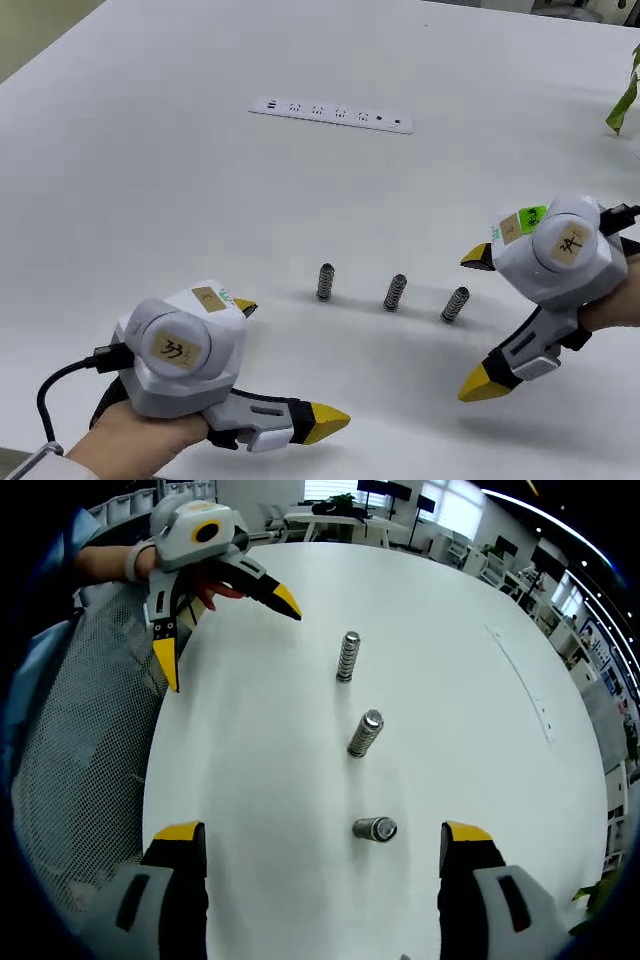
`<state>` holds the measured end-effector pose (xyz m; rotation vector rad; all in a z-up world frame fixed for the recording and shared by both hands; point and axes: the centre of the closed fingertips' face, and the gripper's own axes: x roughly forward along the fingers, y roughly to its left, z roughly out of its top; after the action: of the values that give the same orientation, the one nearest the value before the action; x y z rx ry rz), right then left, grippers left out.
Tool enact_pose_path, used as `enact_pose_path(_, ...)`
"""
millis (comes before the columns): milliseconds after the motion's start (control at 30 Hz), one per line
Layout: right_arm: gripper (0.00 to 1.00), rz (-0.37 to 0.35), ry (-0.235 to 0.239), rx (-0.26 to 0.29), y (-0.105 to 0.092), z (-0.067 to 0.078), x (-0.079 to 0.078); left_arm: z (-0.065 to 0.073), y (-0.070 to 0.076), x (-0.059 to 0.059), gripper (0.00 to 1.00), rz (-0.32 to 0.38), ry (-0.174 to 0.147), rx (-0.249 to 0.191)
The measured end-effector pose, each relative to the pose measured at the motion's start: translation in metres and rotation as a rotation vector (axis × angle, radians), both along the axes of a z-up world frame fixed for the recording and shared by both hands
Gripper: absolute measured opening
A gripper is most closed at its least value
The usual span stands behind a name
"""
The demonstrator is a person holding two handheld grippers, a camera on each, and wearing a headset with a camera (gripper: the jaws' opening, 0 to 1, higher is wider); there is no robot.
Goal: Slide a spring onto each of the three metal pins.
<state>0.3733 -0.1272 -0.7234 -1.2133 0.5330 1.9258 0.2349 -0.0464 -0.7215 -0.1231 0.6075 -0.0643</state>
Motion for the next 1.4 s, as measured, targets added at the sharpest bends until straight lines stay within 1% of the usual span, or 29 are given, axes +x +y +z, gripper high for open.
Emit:
enact_pose_path(167, 0.99, -0.051, 0.021, 0.032, -0.006, 0.002, 0.002, 0.001, 0.0, 0.001, 1.0, -0.003, -0.005, 0.011)
enact_pose_path(300, 0.99, -0.1, 0.053, 0.075, -0.009, 0.007, 0.0, 0.001, 0.002, 0.002, 1.0, -0.002, -0.01, 0.024)
enact_pose_path(333, 0.99, -0.118, 0.062, 0.087, -0.01, 0.008, -0.001, 0.001, 0.004, 0.002, 1.0, 0.002, -0.013, 0.033)
enact_pose_path(433, 0.99, -0.154, 0.078, 0.123, -0.012, 0.01, -0.003, 0.002, 0.006, 0.002, 1.0, 0.016, -0.016, 0.04)
enact_pose_path(500, 0.99, -0.175, 0.091, 0.133, -0.016, 0.01, -0.005, 0.001, 0.007, 0.001, 1.0, 0.02, -0.017, 0.042)
enact_pose_path(633, 0.99, -0.221, 0.101, 0.156, -0.024, 0.014, -0.008, 0.003, 0.006, 0.002, 1.0, 0.02, -0.02, 0.047)
enact_pose_path(733, 0.99, -0.252, 0.122, 0.173, -0.031, 0.016, -0.01, 0.002, 0.006, 0.002, 1.0, 0.016, -0.02, 0.057)
enact_pose_path(833, 0.99, -0.283, 0.129, 0.187, -0.038, 0.016, -0.012, 0.002, 0.006, 0.002, 1.0, 0.015, -0.021, 0.054)
enact_pose_path(867, 0.99, -0.3, 0.137, 0.2, -0.039, 0.016, -0.011, 0.002, 0.005, 0.003, 1.0, 0.014, -0.023, 0.051)
enact_pose_path(933, 0.99, -0.318, 0.153, 0.209, -0.043, 0.015, -0.012, 0.002, 0.005, 0.003, 1.0, 0.014, -0.021, 0.054)
enact_pose_path(1067, 0.99, -0.358, 0.161, 0.224, -0.052, 0.015, -0.011, 0.002, 0.004, 0.003, 1.0, 0.014, -0.023, 0.046)
enact_pose_path(1200, 0.99, -0.414, 0.17, 0.263, -0.059, 0.018, -0.007, 0.001, 0.007, 0.003, 1.0, 0.025, -0.021, 0.066)
enact_pose_path(1300, 0.99, -0.448, 0.174, 0.29, -0.064, 0.02, -0.004, 0.002, 0.007, 0.004, 1.0, 0.034, -0.022, 0.058)
enact_pose_path(1400, 0.99, -0.498, 0.196, 0.326, -0.068, 0.023, -0.002, 0.001, 0.005, 0.004, 1.0, 0.034, -0.023, 0.043)
